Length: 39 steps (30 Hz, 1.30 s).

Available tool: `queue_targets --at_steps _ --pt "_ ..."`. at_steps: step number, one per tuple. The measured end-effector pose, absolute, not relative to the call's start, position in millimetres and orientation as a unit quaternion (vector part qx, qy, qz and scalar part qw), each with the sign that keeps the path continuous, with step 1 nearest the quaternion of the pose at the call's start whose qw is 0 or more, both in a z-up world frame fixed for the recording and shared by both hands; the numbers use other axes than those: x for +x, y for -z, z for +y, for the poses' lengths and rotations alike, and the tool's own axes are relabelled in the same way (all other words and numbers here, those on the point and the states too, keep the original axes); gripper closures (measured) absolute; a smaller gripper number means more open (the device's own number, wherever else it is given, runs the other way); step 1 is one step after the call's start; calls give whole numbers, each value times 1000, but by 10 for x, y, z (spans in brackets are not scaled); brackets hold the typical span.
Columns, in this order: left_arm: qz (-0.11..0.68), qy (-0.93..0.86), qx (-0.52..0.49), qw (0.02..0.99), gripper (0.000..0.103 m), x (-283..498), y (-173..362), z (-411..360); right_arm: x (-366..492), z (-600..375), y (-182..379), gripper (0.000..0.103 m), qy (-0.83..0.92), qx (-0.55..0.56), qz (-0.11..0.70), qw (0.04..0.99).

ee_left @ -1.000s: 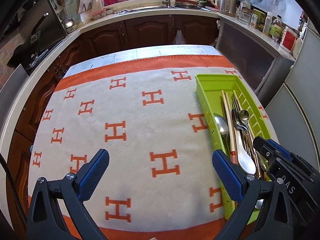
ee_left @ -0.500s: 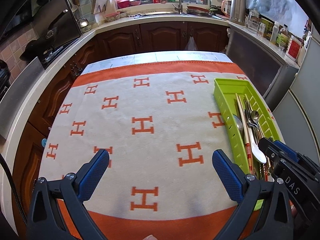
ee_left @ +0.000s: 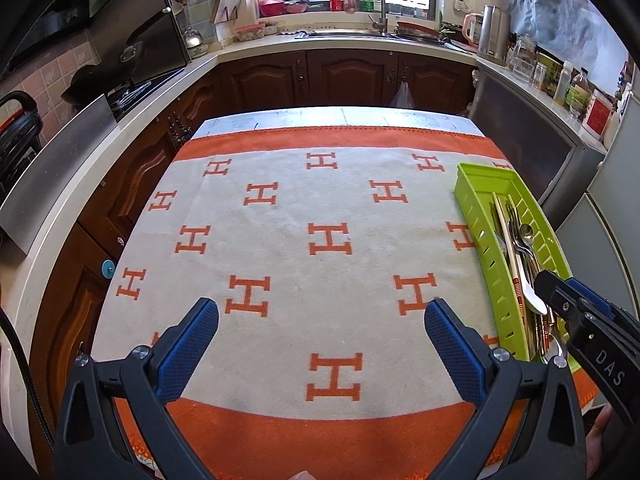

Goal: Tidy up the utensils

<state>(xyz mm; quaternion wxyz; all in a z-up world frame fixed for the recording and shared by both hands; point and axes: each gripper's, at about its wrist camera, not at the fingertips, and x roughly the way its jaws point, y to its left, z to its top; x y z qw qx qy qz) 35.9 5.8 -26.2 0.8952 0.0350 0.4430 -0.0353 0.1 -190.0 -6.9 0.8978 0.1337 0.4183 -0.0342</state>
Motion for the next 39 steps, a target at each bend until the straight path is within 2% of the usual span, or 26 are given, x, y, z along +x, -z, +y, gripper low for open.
queue_targets --at_steps 39 --pt "429 37 19 902 1 220 160 179 -281 -1547 -187 57 22 97 389 916"
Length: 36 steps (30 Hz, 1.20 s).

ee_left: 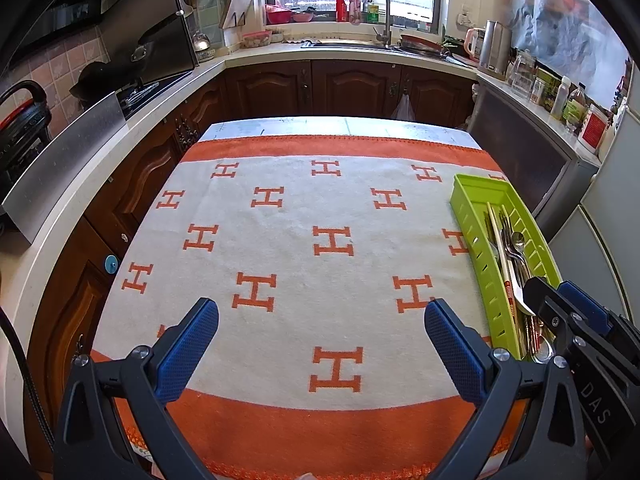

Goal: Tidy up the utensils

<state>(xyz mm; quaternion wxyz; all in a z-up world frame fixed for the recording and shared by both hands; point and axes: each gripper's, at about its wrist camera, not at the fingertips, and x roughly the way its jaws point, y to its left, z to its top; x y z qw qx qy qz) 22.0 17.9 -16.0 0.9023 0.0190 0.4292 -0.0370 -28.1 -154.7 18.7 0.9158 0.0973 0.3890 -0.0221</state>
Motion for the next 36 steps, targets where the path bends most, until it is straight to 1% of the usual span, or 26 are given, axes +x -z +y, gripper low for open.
queue_targets --at_steps 36 --pt "431 35 22 901 1 154 188 93 -342 -1647 -159 57 26 99 390 915"
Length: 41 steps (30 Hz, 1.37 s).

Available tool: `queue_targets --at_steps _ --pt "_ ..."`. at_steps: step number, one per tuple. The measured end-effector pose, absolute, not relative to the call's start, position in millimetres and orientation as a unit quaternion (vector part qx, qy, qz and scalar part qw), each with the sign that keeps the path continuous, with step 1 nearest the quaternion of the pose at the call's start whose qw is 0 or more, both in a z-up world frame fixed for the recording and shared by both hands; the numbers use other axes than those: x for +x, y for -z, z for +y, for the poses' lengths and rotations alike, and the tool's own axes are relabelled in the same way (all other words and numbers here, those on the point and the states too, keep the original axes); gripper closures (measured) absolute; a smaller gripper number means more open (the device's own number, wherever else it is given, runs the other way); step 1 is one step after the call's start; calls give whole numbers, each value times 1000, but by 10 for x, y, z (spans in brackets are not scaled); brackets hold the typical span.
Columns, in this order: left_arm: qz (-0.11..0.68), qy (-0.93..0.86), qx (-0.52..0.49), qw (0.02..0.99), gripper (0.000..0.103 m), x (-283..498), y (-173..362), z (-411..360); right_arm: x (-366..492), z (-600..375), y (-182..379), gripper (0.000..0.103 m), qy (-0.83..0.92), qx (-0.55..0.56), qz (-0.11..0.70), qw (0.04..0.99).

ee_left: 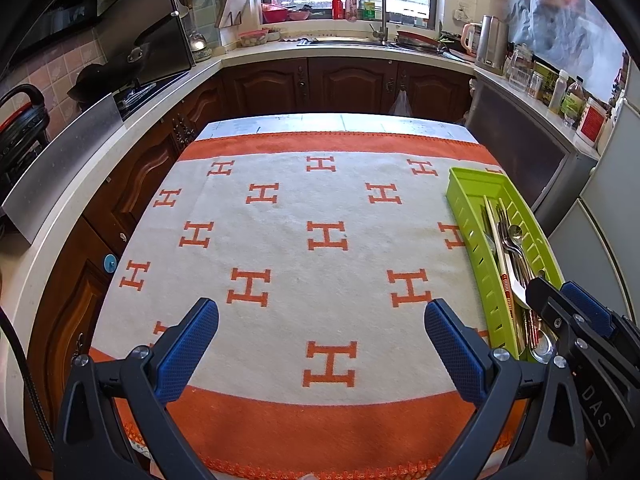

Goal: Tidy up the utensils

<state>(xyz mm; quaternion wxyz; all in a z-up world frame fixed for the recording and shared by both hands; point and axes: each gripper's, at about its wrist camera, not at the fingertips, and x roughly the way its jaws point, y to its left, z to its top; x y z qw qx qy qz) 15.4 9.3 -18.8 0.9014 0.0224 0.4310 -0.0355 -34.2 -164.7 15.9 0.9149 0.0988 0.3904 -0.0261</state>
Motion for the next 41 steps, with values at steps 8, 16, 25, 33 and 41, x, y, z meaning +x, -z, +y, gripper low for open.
queue_targets --at_steps 8,16,25,33,41 --pt "431 36 22 901 1 157 187 96 -354 -1661 -155 57 26 99 390 915" --pt "431 36 23 902 1 150 187 93 -343 -1637 -160 57 26 98 390 915" --pt "431 36 24 901 1 142 187 87 -363 -1662 -150 57 28 97 390 915" --pt "431 36 23 901 1 151 186 92 -356 -1638 -155 57 29 96 391 915" --pt "431 35 23 901 1 149 184 86 -376 -1712 -136 57 31 97 393 914"
